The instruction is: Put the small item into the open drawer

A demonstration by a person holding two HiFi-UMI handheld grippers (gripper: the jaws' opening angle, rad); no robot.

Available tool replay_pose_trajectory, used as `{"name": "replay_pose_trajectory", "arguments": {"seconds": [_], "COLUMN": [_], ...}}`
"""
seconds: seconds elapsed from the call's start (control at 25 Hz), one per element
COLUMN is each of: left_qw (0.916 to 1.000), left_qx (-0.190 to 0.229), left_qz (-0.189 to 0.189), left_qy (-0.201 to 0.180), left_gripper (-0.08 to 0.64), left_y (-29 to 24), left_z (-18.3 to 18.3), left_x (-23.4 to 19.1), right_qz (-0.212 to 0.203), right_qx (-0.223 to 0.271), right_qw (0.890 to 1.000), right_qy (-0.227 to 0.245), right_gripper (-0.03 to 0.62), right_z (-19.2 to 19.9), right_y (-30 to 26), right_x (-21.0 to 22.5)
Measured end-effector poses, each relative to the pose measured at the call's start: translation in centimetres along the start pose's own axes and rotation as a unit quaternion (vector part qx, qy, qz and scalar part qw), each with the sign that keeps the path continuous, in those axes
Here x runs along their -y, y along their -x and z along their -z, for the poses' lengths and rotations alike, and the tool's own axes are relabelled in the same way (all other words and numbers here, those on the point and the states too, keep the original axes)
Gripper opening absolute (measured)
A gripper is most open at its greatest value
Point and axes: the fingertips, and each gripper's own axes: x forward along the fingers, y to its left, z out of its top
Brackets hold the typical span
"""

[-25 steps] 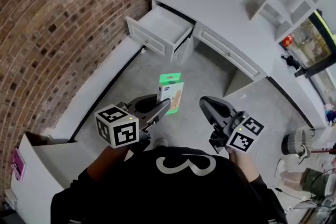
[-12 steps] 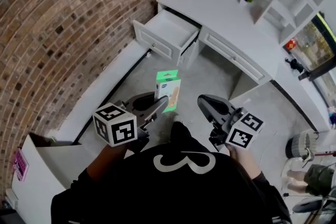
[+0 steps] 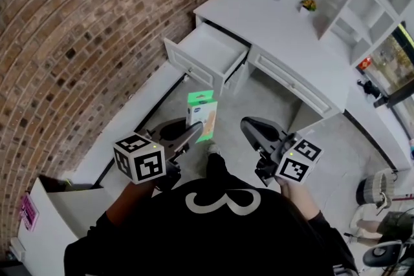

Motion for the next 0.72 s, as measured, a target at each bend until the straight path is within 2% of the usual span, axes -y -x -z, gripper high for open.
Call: {"name": "replay_pose_trajectory", "arguments": {"seconds": [0.72], "left_qw": [0.9976], "left_qx": [-0.03], "left_qz": [-0.039], "left_qy": [0.048], "left_gripper": [0.091], "left_y": [-14.2], "left_z": [-8.5], "left_x": [-12.5], "right_qz": [-0.018], "right_qx": [-0.033], "right_qw": [0.998], "right_qy": [-0.046], "right_gripper": [0.011], "right_z": [-6.4], "right_y": [-9.6], "right_x": [18.1]}}
